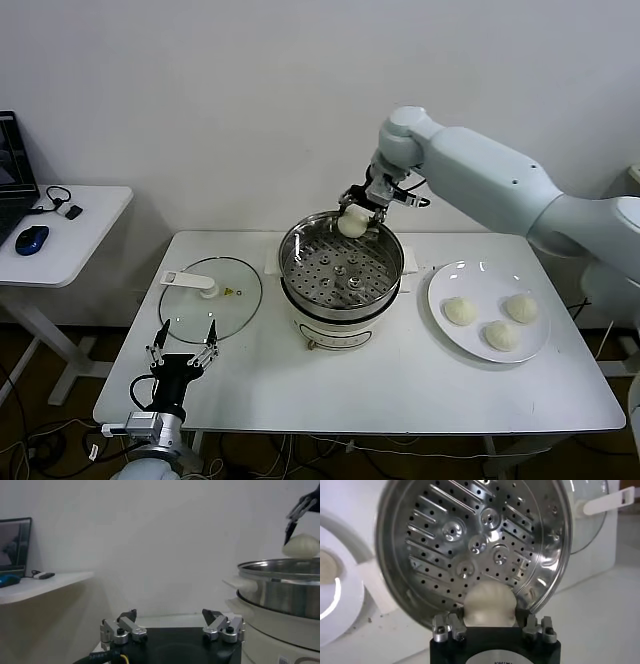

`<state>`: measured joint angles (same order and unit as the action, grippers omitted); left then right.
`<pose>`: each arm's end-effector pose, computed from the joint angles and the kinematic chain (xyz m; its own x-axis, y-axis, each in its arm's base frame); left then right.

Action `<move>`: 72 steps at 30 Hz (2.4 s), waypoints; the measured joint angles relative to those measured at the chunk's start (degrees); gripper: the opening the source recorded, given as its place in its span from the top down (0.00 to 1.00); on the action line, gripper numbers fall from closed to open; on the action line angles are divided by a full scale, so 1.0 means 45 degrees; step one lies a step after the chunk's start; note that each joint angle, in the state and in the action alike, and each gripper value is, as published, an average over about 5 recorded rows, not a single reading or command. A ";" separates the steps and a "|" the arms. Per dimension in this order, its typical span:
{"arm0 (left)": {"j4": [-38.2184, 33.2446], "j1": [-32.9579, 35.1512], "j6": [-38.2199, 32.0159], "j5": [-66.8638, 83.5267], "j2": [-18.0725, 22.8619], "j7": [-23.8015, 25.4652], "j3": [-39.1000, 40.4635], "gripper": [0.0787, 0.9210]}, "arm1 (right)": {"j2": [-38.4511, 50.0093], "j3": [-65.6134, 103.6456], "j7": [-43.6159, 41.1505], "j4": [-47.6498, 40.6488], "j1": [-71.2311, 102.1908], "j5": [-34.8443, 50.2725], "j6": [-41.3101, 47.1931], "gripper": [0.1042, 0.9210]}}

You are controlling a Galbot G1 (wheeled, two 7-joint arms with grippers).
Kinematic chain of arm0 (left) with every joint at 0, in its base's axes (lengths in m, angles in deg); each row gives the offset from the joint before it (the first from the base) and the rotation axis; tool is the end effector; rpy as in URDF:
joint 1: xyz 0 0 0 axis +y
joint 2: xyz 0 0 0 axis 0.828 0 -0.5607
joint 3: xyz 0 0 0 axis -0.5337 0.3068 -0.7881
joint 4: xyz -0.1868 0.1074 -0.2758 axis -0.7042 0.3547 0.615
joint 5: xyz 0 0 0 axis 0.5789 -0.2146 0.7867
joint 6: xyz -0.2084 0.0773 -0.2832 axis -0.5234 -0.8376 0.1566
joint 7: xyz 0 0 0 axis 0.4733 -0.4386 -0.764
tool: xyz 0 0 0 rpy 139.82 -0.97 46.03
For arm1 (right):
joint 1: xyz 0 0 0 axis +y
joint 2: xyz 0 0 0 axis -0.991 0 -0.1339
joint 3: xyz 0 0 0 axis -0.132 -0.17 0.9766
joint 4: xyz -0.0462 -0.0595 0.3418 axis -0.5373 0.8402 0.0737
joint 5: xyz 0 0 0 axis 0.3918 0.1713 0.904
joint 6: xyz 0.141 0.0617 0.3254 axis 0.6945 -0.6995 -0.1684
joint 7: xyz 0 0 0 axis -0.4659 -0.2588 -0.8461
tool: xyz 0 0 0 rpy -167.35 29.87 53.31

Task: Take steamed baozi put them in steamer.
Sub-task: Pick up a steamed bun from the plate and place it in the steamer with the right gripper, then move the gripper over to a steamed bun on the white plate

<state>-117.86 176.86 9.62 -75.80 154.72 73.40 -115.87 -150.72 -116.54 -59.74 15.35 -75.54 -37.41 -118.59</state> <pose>0.1773 0.0508 -0.3518 -0.9961 -0.0293 0.0829 -0.0236 0.9973 0.0699 0.6315 0.0758 -0.0502 -0.2963 -0.1834 0.9373 -0.2719 -0.9246 -0.2668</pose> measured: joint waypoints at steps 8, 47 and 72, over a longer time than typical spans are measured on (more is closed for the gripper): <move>0.0000 -0.0006 -0.0007 0.0003 0.0012 -0.0011 0.0015 0.12 | -0.0707 0.0442 0.0115 -0.0936 0.0585 -0.1034 -0.0368 0.30; -0.0014 -0.0069 0.0097 0.0156 -0.0090 -0.0036 -0.0153 0.12 | -0.0799 0.0989 -0.0270 -0.1065 0.1024 -0.1110 -0.0629 0.12; -0.0175 -0.0370 0.0360 0.0094 -0.0142 0.0051 0.0279 0.12 | 0.5121 -0.2004 -0.1157 0.0975 -0.1650 0.6037 0.4308 0.12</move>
<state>-118.64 175.19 11.24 -75.38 154.08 73.63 -114.61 -127.68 -125.55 -64.94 19.74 -82.96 -10.25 -99.20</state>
